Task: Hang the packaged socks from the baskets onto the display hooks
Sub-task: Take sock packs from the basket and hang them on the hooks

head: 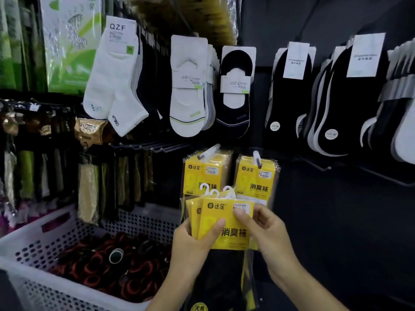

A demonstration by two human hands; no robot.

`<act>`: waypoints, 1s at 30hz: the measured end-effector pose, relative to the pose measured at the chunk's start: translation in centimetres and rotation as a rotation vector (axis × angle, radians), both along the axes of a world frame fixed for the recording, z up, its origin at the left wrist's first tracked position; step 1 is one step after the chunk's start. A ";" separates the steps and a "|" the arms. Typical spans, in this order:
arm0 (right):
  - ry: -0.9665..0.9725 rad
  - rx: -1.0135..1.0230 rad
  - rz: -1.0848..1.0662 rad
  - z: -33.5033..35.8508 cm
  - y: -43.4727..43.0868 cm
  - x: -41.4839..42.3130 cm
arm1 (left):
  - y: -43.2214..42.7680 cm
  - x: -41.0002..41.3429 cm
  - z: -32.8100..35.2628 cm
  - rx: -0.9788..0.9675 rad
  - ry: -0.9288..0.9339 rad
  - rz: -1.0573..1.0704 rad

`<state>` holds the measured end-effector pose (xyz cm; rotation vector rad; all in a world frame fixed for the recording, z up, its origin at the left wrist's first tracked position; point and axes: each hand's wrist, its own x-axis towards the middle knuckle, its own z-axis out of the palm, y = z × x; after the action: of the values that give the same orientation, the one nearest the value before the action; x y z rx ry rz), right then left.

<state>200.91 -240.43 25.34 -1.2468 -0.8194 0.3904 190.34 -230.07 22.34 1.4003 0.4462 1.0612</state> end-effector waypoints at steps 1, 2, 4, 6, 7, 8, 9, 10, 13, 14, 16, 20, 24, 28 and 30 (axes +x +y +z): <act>0.015 0.010 0.002 0.1 -0.2 0.0 | -0.2 0.1 0.0 0.010 -0.005 -0.002; 0.030 0.014 0.012 0.2 -0.5 0.0 | -0.2 0.1 -0.1 0.017 -0.009 -0.003; 0.056 0.006 0.031 0.3 -0.9 0.3 | -0.3 0.2 -0.1 0.017 -0.023 -0.011; 0.086 -0.006 0.029 0.3 -1.2 0.8 | -0.2 0.0 0.0 0.021 -0.019 -0.050; 0.096 -0.011 0.021 0.2 -1.3 1.2 | -0.1 -0.1 0.1 0.034 -0.011 -0.063; 0.108 -0.014 0.008 0.3 -1.5 1.6 | 0.1 -0.3 0.1 0.050 -0.007 -0.051; 0.122 -0.013 -0.010 0.3 -1.7 2.1 | 0.3 -0.4 0.2 0.061 -0.012 -0.017; 0.137 -0.011 -0.035 0.5 -2.0 2.6 | 0.7 -0.7 0.2 0.070 -0.022 0.030; 0.130 0.006 -0.124 1.4 -2.6 4.4 | 2.0 -1.5 0.6 0.091 -0.055 0.140; 0.116 0.018 -0.151 1.8 -2.8 5.0 | 2.3 -1.8 0.8 0.093 -0.062 0.154; 0.081 0.043 -0.200 2.7 -2.6 6.0 | 2.6 -2.2 1.2 0.104 -0.067 0.175; -0.001 0.056 -0.213 4.0 -1.0 7.3 | 3.0 -2.4 1.3 0.100 -0.071 0.181; -0.036 0.022 -0.209 3.9 1.2 8.1 | 2.9 -2.2 1.1 0.078 -0.085 0.143; 0.017 0.023 -0.313 3.0 3.1 9.5 | 2.8 -2.1 1.1 0.069 -0.078 0.118; 0.038 -0.004 -0.410 2.5 3.7 10.2 | 2.7 -2.1 1.1 0.067 -0.075 0.115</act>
<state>211.11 -236.74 27.86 -1.3692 -0.5124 0.0841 188.23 -227.38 23.47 1.4023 0.4447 1.2279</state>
